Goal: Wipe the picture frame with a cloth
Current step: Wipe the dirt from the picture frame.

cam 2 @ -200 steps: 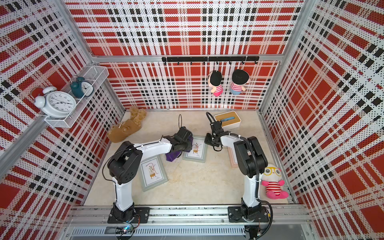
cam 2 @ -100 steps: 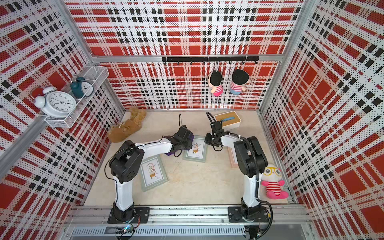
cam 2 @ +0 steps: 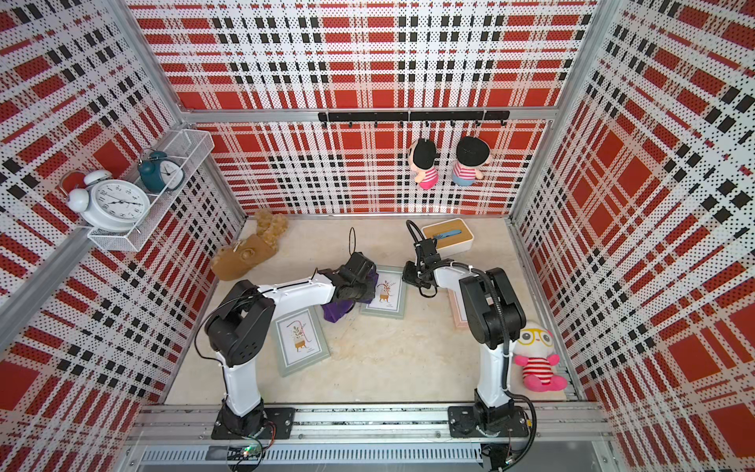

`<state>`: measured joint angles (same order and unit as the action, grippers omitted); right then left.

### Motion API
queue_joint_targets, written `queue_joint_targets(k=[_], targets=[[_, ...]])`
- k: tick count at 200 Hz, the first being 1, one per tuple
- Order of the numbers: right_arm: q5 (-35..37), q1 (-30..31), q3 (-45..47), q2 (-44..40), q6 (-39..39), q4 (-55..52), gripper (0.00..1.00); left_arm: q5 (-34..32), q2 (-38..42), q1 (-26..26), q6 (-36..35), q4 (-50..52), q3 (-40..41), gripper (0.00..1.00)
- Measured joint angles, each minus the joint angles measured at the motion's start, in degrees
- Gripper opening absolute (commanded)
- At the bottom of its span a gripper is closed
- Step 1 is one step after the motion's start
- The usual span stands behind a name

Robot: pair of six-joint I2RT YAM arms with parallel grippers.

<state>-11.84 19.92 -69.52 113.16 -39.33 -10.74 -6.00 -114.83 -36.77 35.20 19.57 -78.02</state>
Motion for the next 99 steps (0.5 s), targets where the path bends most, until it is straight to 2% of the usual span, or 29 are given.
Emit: queue_joint_targets(k=[28, 50, 71, 99], targets=[[0.02, 0.00, -0.26, 0.17, 0.02, -0.13, 0.16, 0.81, -8.76, 2.78, -1.92, 0.70, -12.11, 0.00], [0.02, 0.00, -0.55, 0.31, 0.02, -0.26, 0.17, 0.74, -10.86, 3.30, -2.51, 0.70, -14.86, 0.00], [0.04, 0.00, -0.55, 0.31, 0.04, -0.26, 0.17, -0.68, -8.79, 2.14, -2.71, -1.90, -10.10, 0.00], [0.02, 0.00, -0.55, 0.31, 0.07, -0.22, 0.17, -2.16, 1.20, -1.70, -1.90, -4.13, 4.39, 0.00]])
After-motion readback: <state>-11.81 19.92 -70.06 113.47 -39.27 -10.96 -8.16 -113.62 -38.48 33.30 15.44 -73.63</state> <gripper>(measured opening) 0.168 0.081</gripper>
